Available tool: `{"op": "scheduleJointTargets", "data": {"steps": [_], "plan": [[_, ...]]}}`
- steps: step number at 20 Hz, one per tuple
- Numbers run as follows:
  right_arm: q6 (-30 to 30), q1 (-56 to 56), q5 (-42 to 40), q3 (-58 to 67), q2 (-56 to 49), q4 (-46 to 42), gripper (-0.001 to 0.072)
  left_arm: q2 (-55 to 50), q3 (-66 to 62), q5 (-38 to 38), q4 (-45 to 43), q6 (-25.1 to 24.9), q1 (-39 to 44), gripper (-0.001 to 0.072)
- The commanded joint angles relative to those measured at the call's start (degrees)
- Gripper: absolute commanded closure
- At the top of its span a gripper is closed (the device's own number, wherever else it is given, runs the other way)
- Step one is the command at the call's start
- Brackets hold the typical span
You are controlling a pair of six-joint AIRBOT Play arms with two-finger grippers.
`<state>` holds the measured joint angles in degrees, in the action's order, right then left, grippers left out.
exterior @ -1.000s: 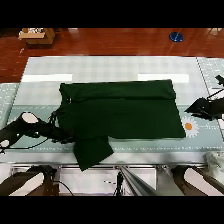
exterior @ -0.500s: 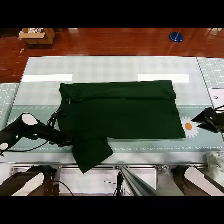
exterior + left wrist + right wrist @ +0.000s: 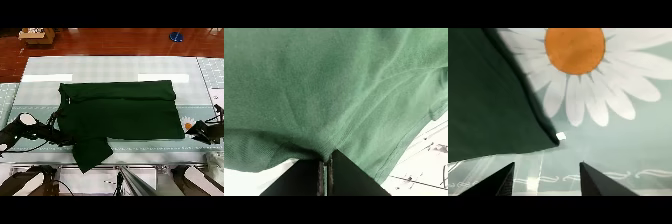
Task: Fold the shirts.
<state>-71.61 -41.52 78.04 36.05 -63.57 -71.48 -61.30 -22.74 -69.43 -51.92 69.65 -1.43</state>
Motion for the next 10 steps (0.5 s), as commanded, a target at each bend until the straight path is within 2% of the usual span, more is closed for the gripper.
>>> {"op": "scheduleJointTargets", "data": {"steps": [1, 5, 6, 7, 9, 10], "plan": [[0.2, 0.0, -4.6, -4.6, -0.5, 3.4, 0.0228, 0.0, 0.0, -0.1, 0.2, 0.0, 0.0, 0.0679], [1.0, 0.0, -8.9, -6.0, -3.1, 11.7, 0.0257, 0.0, 0.0, -0.1, 0.2, 0.0, 0.0, 0.0679], [1.0, 0.0, -8.9, -5.9, -3.9, 12.9, 0.0320, 0.0, 0.0, 0.0, 0.2, 0.0, 0.0, 0.0679], [1.0, 0.3, -8.9, -5.9, -4.6, 13.4, 0.0337, 0.0, 0.0, 0.1, 0.2, 0.0, 0.0, 0.0679], [1.0, 2.9, -8.9, -5.9, -5.7, 13.0, 0.0440, 0.0, -0.1, 0.6, 0.2, 0.0, 0.0, 0.0679], [1.8, 4.5, -8.9, -5.9, -5.9, 13.2, 0.0548, 0.0, -0.2, 0.6, 0.2, 0.0, 0.0, 0.0679]]}}
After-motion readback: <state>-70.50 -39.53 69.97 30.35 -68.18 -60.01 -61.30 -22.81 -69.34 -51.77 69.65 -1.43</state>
